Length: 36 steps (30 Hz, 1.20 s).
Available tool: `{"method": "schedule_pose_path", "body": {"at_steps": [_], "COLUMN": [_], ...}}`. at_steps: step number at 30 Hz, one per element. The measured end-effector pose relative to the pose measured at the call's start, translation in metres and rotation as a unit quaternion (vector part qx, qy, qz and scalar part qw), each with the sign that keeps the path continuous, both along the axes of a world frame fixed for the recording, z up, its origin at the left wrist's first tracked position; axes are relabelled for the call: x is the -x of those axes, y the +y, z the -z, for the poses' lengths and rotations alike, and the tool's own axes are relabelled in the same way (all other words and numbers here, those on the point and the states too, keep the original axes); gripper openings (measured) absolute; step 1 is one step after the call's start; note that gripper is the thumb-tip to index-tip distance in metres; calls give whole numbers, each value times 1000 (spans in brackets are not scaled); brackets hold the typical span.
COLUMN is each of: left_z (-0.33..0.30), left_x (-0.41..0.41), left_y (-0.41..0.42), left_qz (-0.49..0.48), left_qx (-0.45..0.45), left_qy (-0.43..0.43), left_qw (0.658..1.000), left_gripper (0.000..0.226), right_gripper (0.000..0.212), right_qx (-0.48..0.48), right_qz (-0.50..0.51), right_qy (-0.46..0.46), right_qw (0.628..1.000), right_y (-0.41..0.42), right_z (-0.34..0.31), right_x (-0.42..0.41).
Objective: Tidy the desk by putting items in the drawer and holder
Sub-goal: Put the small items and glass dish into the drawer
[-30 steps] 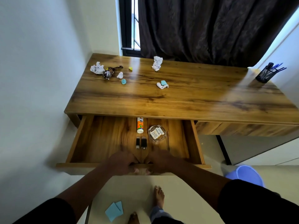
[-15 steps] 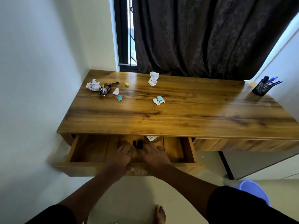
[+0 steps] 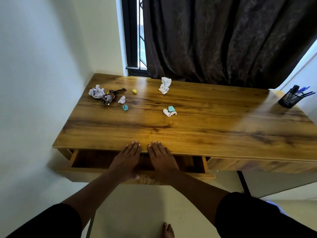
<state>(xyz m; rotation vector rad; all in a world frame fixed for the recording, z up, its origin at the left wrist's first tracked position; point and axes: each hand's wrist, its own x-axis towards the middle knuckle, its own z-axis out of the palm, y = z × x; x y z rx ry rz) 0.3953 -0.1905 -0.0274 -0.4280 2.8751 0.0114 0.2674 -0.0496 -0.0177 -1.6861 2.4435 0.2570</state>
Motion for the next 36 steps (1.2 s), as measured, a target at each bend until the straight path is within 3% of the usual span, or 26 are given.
{"method": "schedule_pose_path", "body": {"at_steps": [8, 19, 25, 32, 36], "left_z": [7, -20, -17, -10, -12], "left_x": [-1, 20, 24, 29, 35], "left_y": [-2, -9, -6, -5, -5], "left_qz": [-20, -83, -103, -81, -60], "left_qx": [-24, -23, -8, 12, 29], "left_qy": [110, 66, 78, 120, 130], "left_qw": [993, 994, 992, 989, 989], "left_gripper": [107, 84, 68, 34, 22], "right_gripper": [102, 74, 39, 18, 19], "right_qx": [7, -32, -8, 26, 33], "right_qz": [-29, -135, -157, -165, -181], "right_qy": [33, 121, 73, 39, 36], "right_qw": [999, 983, 985, 985, 982], "right_y": [-9, -25, -30, -35, -39], "right_z": [-1, -27, -47, -41, -36], "right_x": [11, 24, 23, 21, 24]}}
